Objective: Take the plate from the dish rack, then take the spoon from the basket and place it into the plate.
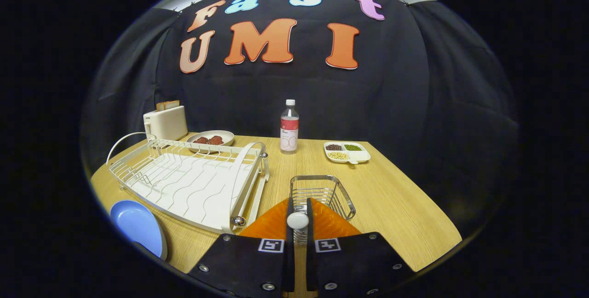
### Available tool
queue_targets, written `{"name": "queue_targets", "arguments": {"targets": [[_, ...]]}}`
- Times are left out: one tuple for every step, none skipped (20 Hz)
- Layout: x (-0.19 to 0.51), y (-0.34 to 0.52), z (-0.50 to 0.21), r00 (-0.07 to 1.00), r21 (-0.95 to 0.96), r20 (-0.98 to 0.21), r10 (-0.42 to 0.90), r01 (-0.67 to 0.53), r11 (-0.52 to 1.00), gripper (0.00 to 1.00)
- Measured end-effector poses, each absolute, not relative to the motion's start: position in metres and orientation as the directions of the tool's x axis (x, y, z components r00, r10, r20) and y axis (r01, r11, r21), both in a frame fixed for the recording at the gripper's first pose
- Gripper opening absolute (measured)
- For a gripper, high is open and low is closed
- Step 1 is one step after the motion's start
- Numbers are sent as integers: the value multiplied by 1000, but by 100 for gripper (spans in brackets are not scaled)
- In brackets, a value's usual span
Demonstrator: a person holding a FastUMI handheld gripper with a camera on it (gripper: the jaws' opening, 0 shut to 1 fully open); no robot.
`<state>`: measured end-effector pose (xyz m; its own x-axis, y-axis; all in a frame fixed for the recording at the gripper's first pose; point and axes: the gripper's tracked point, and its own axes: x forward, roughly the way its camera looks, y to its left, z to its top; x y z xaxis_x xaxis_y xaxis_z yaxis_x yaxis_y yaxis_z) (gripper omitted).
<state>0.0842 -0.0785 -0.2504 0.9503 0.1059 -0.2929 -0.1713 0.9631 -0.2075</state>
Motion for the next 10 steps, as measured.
{"name": "queue_targets", "arguments": {"targets": [[84,-78,-249,950,-197,-292,108,-171,965,6],[84,-78,-249,950,-185,-291,110,-168,968,5],[85,-79,-247,953,-181,-284,103,-159,971,5],[86,-80,-243,956,-183,-274,101,-155,971,5],[87,-82,-240,959,-189,-268,96,-150,971,4],[87,-84,-237,959,-197,-269,87,-143,970,4],[87,-86,-232,961,-208,-262,83,-141,968,4],[88,-90,-228,963,-216,-258,71,-129,968,4],[87,-93,-222,967,-220,-248,62,-119,968,4],[89,-94,-218,968,-225,-245,52,-109,968,4]]}}
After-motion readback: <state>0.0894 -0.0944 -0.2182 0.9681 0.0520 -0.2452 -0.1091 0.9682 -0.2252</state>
